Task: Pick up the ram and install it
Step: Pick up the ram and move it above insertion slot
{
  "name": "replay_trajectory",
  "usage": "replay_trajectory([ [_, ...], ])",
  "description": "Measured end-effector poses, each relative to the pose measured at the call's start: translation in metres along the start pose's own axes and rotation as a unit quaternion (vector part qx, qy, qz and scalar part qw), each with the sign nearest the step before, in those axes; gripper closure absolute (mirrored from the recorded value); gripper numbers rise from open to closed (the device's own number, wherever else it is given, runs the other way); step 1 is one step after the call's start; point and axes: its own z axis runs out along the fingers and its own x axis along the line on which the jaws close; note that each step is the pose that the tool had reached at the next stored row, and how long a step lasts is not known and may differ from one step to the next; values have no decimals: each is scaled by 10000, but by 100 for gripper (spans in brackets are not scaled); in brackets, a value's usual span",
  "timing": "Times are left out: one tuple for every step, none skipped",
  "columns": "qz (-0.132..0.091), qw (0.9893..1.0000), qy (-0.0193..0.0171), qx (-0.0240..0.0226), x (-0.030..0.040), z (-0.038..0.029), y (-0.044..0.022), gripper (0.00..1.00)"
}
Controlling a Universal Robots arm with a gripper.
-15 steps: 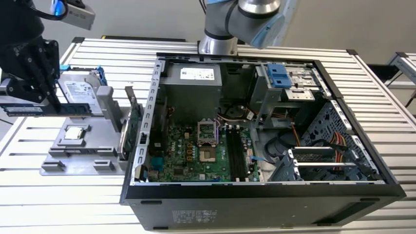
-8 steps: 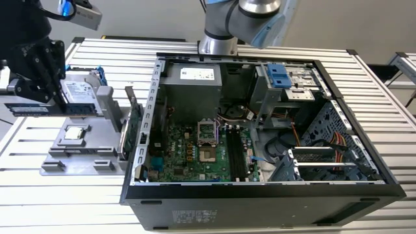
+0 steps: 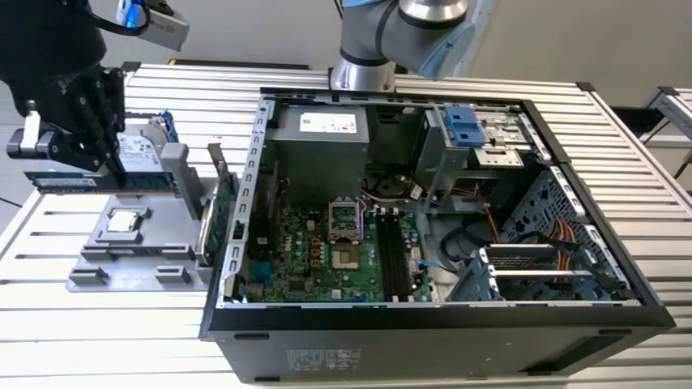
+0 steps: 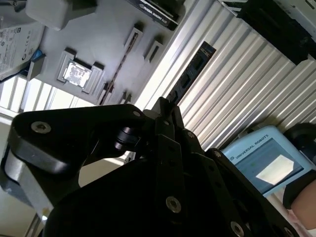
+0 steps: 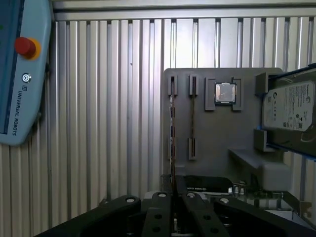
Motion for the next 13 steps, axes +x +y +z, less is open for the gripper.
replay_trajectory([
  [0, 10000, 0, 0, 0, 0, -14, 100],
  [0, 10000, 0, -1, 0, -1, -27, 100],
  [0, 10000, 1, -2, 0, -2, -41, 100],
  [-1, 10000, 0, -2, 0, -2, -55, 100],
  [-1, 10000, 0, -2, 0, -1, -67, 100],
  [-1, 10000, 0, -2, 0, -2, -82, 100],
  [-1, 10000, 0, -2, 0, -2, -95, 100],
  [-1, 10000, 0, -2, 0, -2, -109, 100],
  [-1, 10000, 0, -3, 0, -3, -122, 100],
  [-2, 10000, 1, -3, 0, -3, -136, 100],
  [-2, 10000, 0, -3, 0, -3, -149, 100],
  [-2, 10000, 0, -4, 0, -3, -163, 100],
  [-2, 10000, 0, -4, 0, -3, -174, 100],
])
